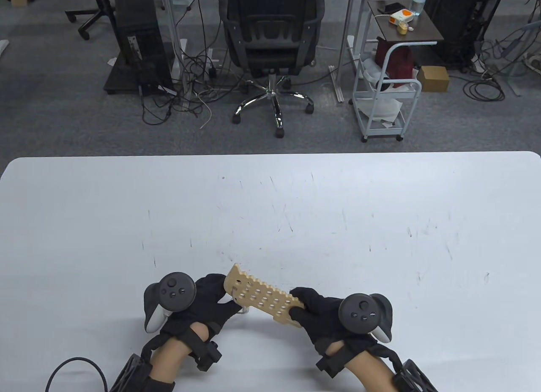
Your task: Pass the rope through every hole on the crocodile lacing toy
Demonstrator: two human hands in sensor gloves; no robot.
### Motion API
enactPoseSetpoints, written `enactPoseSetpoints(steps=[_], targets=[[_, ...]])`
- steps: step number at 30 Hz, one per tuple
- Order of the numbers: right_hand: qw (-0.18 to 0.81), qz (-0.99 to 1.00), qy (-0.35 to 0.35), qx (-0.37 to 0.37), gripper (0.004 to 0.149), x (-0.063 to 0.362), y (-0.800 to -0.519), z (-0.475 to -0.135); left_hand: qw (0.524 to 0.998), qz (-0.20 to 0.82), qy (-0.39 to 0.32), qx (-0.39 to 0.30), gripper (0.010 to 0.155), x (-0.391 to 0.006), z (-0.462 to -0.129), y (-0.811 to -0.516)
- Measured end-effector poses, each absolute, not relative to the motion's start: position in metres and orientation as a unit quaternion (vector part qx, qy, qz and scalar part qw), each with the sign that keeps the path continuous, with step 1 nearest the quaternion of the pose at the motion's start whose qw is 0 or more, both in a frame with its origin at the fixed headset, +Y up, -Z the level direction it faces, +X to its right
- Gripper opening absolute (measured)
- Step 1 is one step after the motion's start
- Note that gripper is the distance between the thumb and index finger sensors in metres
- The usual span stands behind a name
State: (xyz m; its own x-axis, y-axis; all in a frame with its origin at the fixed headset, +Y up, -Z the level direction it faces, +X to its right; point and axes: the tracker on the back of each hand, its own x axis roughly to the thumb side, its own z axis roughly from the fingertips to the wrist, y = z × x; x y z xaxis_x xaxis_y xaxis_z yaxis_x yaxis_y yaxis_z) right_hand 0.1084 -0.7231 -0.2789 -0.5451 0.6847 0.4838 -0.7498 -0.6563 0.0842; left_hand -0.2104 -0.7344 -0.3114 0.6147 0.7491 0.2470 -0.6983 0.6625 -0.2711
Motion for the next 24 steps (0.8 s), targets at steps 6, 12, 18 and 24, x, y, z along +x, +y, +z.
enactPoseSetpoints(steps=[6,12,18,24], targets=[[0.411,0.878,-0.069,0.235,0.046,0.11,-0.723,-0.28,0.899,0.407,-0.156,-0.039,0.048,-0.216,-0.311,-0.73],[0.411,0.883,-0.071,0.214,0.046,0.117,-0.724,-0.284,0.906,0.398,-0.143,-0.016,0.047,-0.219,-0.311,-0.728],[0.412,0.887,-0.078,0.196,0.046,0.122,-0.724,-0.287,0.91,0.396,-0.122,0.002,0.047,-0.223,-0.311,-0.727],[0.41,0.891,-0.078,0.178,0.046,0.128,-0.726,-0.29,0.911,0.399,-0.102,0.018,0.047,-0.229,-0.311,-0.725]])
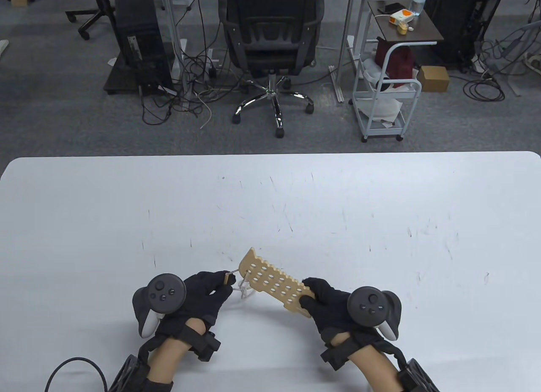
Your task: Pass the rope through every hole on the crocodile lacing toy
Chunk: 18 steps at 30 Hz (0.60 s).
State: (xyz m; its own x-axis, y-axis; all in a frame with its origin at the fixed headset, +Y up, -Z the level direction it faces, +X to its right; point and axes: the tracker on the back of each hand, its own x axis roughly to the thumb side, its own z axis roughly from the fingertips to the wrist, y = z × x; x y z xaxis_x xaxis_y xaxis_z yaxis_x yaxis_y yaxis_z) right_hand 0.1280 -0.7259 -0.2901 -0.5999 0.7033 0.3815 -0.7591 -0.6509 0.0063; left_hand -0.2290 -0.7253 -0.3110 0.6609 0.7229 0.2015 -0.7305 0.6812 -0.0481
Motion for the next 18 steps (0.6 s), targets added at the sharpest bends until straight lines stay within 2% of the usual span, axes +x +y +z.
enactPoseSetpoints(steps=[18], targets=[[0.409,0.899,-0.076,0.138,0.046,0.139,-0.73,-0.297,0.907,0.411,-0.062,0.063,0.047,-0.245,-0.311,-0.72]])
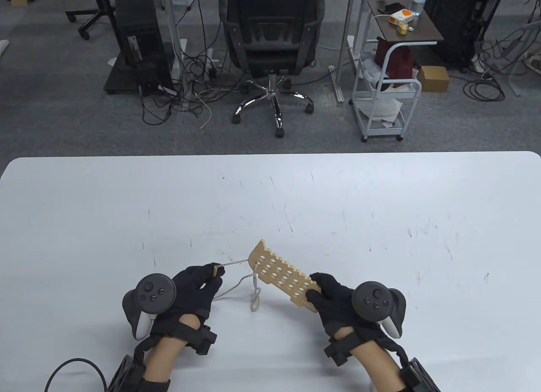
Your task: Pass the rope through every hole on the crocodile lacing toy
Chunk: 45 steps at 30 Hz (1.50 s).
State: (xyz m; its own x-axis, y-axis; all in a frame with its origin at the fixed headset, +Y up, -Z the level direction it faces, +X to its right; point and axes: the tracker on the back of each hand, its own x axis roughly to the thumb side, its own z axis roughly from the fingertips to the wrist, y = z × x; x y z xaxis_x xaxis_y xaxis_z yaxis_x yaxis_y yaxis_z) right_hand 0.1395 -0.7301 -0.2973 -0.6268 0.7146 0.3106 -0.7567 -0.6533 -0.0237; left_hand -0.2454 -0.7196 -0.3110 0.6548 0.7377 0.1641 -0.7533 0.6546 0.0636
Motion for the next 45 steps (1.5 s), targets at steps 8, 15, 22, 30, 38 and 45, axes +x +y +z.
enactPoseSetpoints(steps=[8,15,22,30,38,45], targets=[[0.408,0.902,-0.074,0.121,0.046,0.144,-0.73,-0.299,0.902,0.422,-0.041,0.082,0.046,-0.254,-0.311,-0.717],[0.405,0.906,-0.075,0.101,0.046,0.149,-0.731,-0.301,0.894,0.436,-0.028,0.099,0.046,-0.262,-0.31,-0.714],[0.405,0.908,-0.075,0.078,0.046,0.156,-0.733,-0.305,0.887,0.448,-0.02,0.114,0.046,-0.268,-0.309,-0.711],[0.409,0.908,-0.076,0.056,0.046,0.162,-0.735,-0.309,0.879,0.459,-0.014,0.128,0.046,-0.273,-0.308,-0.707],[0.414,0.907,-0.076,0.033,0.046,0.17,-0.738,-0.312,0.866,0.479,-0.004,0.146,0.046,-0.282,-0.306,-0.702],[0.415,0.906,-0.075,0.015,0.046,0.176,-0.741,-0.314,0.853,0.497,0.004,0.162,0.046,-0.289,-0.303,-0.698]])
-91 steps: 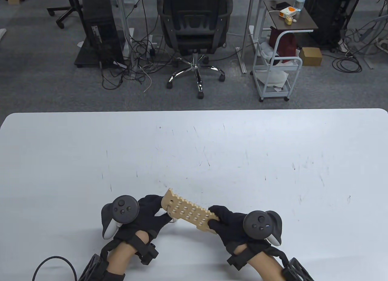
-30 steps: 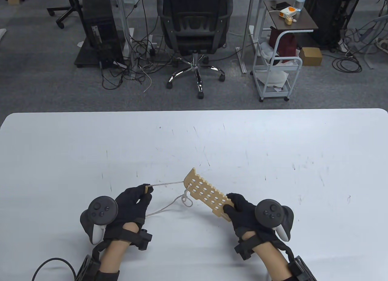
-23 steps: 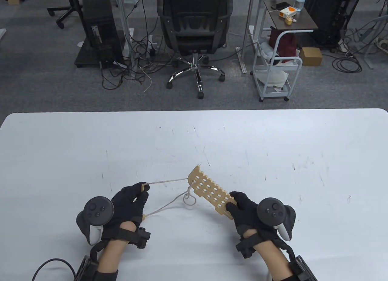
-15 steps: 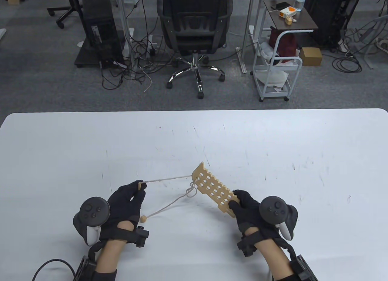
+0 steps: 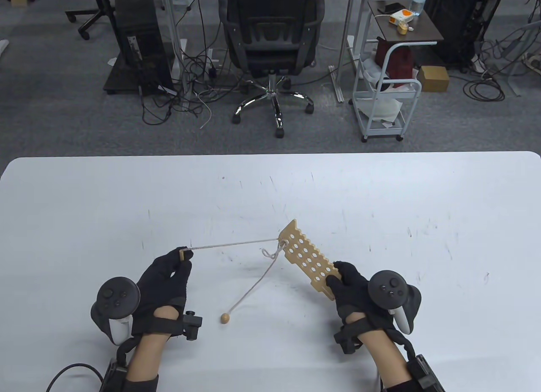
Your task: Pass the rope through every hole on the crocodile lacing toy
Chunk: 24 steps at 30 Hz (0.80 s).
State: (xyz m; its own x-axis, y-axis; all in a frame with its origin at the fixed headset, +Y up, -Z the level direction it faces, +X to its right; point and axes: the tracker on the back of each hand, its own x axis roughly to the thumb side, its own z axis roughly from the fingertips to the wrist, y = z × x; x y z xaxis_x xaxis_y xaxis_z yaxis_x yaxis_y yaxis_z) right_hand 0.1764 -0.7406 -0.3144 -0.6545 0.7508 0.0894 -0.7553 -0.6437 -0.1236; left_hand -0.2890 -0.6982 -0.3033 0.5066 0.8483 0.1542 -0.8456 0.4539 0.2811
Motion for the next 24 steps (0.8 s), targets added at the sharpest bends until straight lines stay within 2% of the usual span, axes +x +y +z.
enactPoseSetpoints(steps=[24], targets=[[0.417,0.905,-0.074,-0.036,0.046,0.19,-0.745,-0.318,0.82,0.54,0.036,0.188,0.047,-0.308,-0.299,-0.695]])
